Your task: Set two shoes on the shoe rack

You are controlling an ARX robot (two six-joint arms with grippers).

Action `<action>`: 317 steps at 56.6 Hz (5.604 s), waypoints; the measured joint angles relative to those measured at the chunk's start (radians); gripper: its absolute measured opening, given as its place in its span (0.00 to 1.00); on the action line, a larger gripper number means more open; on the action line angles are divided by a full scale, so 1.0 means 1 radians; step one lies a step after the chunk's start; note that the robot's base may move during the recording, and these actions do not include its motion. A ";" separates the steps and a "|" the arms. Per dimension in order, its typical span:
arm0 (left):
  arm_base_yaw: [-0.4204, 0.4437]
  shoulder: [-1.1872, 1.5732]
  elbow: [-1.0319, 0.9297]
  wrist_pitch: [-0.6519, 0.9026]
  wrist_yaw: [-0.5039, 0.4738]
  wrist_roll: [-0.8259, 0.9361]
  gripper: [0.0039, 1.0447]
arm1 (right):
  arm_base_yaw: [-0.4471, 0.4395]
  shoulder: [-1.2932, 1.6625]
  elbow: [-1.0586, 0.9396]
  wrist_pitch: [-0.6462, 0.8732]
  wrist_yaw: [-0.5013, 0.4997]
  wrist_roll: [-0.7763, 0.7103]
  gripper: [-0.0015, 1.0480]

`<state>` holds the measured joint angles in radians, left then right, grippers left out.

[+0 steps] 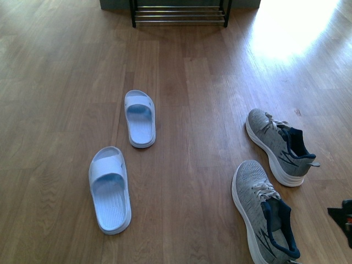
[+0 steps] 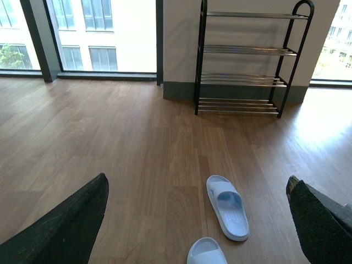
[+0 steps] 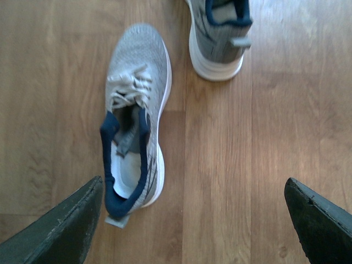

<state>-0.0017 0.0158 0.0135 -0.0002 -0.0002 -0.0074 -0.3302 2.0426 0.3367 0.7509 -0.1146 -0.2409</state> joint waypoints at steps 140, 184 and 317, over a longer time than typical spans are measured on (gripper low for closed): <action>0.000 0.000 0.000 0.000 0.000 0.000 0.91 | -0.219 -0.678 0.095 -0.594 -0.347 0.315 0.01; 0.000 0.000 0.000 0.000 0.000 0.000 0.91 | -0.500 -1.223 0.185 -0.986 -0.649 0.384 0.01; -0.540 2.374 1.083 0.222 -0.312 -0.195 0.91 | -0.502 -1.225 0.185 -0.986 -0.653 0.380 0.01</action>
<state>-0.5415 2.3898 1.0962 0.2214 -0.3119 -0.2020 -0.8326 0.8181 0.5213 -0.2348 -0.7677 0.1387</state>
